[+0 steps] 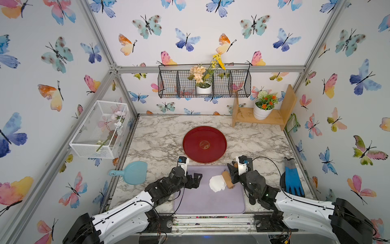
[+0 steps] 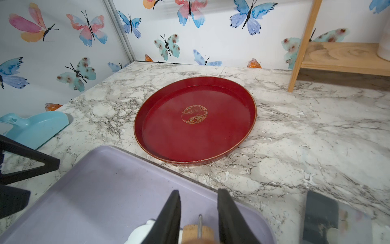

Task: Roll out the dumpling wrappers from the dough
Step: Flatten out the dough on the work surface.

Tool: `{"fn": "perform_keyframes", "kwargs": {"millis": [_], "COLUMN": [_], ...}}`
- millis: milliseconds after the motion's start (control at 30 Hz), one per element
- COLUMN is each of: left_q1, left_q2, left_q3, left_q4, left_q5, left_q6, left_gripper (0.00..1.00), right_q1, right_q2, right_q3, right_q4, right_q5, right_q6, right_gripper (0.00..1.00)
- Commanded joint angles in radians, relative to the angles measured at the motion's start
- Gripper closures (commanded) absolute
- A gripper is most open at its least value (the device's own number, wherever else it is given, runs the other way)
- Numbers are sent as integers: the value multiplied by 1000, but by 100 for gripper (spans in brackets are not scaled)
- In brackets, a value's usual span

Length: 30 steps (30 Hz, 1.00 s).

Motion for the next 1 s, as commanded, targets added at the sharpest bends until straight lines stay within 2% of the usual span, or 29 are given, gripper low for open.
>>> {"fn": "perform_keyframes", "kwargs": {"millis": [0,100,167,367,533,967], "left_q1": [-2,-3,-2,-2,-2,-2], "left_q2": [-20,-11,3,96,141,188], "left_q3": [-17,-37,-60,-99,-110,-140], "left_q4": [-12,-4,26,117,188,204], "left_q5": [-30,-15,8,57,91,72], "left_q6": [0,-4,-4,10,31,9], "left_gripper": [1,1,1,1,1,1], "right_q1": [15,15,15,16,16,16], "right_q2": [-80,-153,-169,-119,-41,6], "right_q3": [-33,-15,13,82,66,17], "right_q4": [-106,-113,-122,-119,-35,-5], "right_q5": [29,63,42,-131,-265,-238], "right_q6": [59,26,-4,-47,-36,-46], "right_gripper": [98,98,98,98,98,98]}}
